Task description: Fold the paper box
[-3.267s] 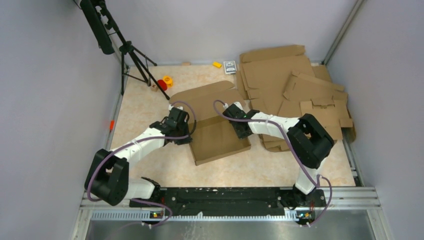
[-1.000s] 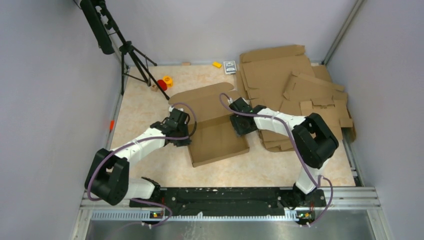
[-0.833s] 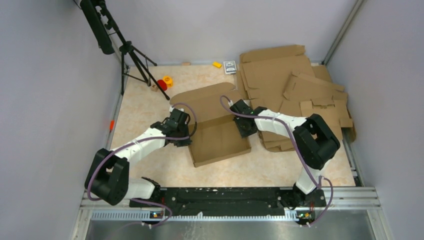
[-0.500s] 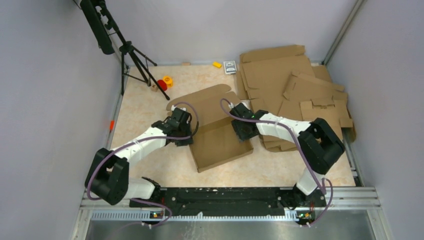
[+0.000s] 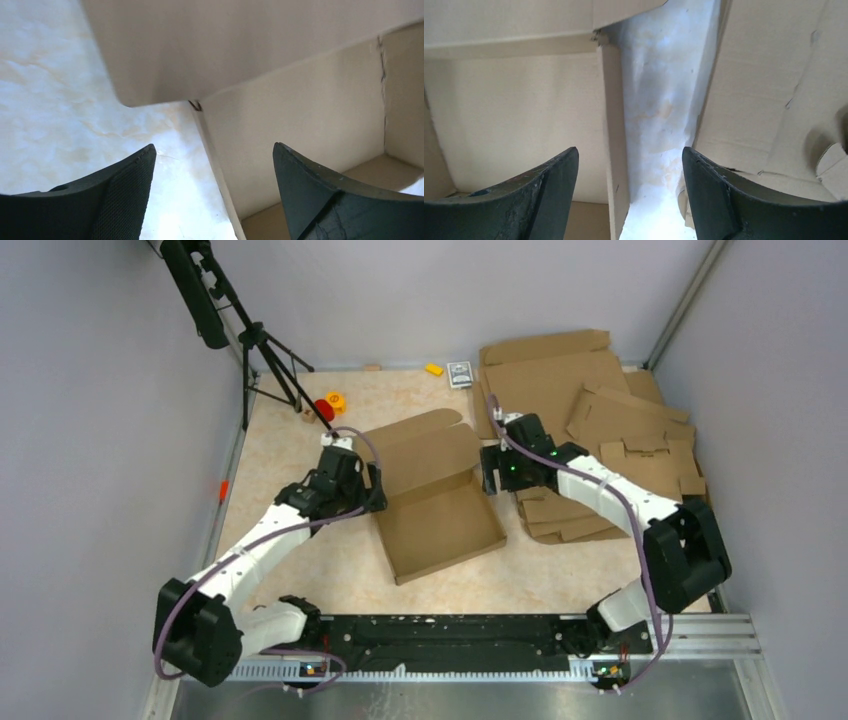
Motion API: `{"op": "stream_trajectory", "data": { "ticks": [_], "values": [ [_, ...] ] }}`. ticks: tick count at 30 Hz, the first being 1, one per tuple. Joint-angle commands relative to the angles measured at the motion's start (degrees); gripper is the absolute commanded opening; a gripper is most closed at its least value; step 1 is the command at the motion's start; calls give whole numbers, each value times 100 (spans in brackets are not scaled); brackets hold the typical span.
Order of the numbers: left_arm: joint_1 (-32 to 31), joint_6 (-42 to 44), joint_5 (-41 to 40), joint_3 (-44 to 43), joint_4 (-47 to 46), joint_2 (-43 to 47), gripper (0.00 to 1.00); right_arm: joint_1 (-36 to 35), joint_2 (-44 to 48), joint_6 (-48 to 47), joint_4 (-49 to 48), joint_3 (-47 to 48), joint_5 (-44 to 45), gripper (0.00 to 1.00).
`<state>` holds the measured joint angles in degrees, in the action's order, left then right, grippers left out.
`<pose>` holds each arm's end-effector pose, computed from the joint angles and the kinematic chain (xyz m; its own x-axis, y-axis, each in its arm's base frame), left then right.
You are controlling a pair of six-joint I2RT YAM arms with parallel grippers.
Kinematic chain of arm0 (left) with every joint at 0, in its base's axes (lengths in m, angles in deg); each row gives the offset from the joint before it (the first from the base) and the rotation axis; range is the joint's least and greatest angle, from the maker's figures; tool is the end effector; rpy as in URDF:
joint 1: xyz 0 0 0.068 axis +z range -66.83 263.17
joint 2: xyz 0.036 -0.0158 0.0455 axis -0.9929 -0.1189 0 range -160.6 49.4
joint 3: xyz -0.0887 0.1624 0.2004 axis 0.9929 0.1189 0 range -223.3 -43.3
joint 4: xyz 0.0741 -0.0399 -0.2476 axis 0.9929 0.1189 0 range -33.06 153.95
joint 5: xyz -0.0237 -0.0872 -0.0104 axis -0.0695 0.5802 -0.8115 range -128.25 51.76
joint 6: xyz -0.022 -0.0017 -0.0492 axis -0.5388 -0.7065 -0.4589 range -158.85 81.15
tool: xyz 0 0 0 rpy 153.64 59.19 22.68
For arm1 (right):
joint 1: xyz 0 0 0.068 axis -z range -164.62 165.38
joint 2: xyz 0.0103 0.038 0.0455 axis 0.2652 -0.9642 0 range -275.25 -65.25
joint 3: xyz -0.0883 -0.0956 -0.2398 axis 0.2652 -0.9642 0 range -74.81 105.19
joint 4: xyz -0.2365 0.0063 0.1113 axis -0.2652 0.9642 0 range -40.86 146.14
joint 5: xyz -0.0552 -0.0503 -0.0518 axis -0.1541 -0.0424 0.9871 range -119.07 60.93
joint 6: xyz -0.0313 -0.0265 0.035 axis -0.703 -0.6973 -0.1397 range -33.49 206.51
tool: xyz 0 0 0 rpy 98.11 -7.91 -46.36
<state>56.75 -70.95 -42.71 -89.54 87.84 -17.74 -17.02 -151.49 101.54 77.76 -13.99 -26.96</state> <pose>0.2122 -0.1023 0.2393 -0.8089 -0.1895 -0.5565 -0.0346 0.9603 -0.2768 0.2658 0.1673 0.2373 -0.7942 -0.1970 -0.5749 -0.3222 0.9386 0.1234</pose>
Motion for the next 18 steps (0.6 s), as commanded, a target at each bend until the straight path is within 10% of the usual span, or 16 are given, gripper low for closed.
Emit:
{"op": "stream_trajectory", "data": {
  "ticks": [1,8,18],
  "values": [
    [725,-104,-130,59,-364,392,88,696,228,145,-548,281,-1181,75],
    [2104,-626,910,347,-1355,232,93,1292,-613,720,-1303,904,-1886,79],
    [2446,-854,1098,47,-1652,-730,86,1384,-2563,930,-950,2745,-1529,79]
  ]
}}
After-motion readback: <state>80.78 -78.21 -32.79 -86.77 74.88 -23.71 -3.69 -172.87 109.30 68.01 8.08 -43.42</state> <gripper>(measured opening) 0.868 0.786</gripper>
